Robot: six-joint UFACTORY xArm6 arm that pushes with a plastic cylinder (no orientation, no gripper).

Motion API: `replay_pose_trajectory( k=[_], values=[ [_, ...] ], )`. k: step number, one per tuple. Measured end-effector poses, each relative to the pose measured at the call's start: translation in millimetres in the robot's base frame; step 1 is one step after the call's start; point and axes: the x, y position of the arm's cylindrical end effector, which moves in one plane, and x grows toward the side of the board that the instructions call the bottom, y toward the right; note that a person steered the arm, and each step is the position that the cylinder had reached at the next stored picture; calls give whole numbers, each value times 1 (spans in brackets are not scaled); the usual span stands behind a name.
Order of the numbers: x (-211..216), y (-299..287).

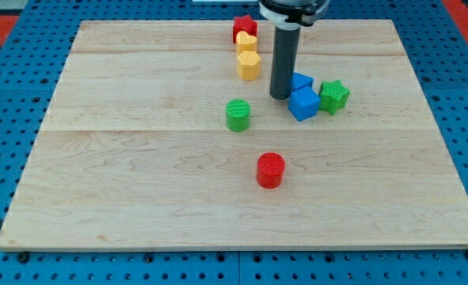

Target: Move the green circle into blue blocks

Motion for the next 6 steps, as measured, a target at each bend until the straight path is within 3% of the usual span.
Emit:
replay_pose_trajectory(
  k=[2,3,4,6],
  values=[
    [4,-155],
    [53,-187],
    [75,-132],
    [42,3]
  ],
)
